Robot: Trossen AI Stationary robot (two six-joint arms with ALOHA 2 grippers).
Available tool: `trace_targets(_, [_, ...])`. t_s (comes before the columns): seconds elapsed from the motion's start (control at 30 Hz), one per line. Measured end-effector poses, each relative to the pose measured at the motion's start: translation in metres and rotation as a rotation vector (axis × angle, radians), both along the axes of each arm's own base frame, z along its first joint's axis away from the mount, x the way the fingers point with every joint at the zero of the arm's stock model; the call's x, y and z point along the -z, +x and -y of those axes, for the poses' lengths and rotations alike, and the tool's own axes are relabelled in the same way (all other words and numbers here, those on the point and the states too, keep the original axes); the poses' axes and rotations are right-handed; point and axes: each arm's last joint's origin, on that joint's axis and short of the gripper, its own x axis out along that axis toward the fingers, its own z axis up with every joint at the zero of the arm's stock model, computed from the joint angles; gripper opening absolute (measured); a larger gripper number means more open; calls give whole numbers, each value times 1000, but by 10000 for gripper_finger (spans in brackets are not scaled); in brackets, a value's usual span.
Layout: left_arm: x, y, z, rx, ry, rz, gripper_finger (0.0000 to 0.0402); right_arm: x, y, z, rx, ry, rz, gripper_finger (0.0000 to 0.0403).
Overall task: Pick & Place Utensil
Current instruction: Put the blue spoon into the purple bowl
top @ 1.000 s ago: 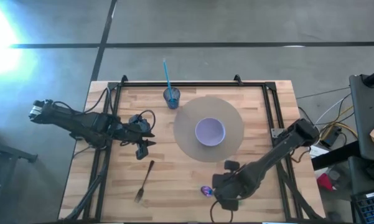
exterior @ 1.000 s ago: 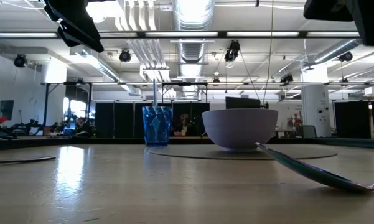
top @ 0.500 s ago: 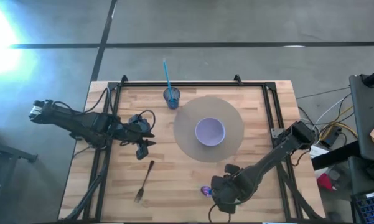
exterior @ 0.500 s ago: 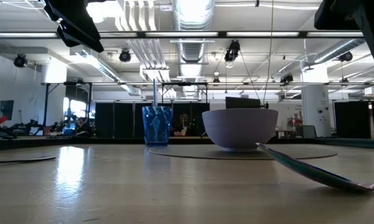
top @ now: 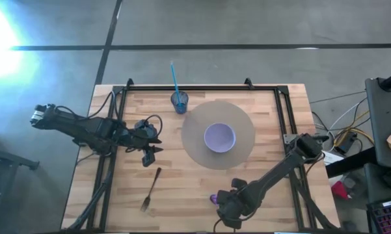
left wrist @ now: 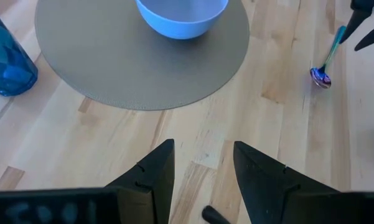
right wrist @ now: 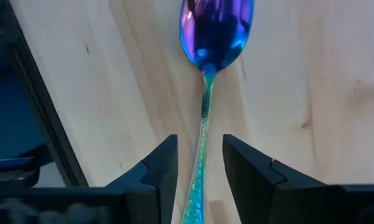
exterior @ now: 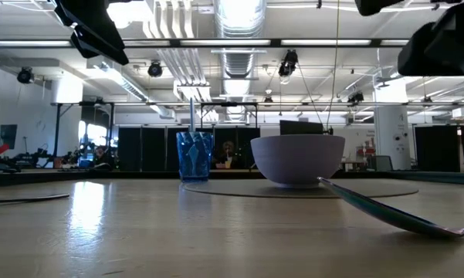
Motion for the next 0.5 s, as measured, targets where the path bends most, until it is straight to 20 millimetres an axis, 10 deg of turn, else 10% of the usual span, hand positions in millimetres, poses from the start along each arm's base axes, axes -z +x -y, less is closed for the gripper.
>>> trace_targets(0.5, [0, 0, 0, -1, -1, 0, 156, 2, -1, 0, -55, -22, 33, 118])
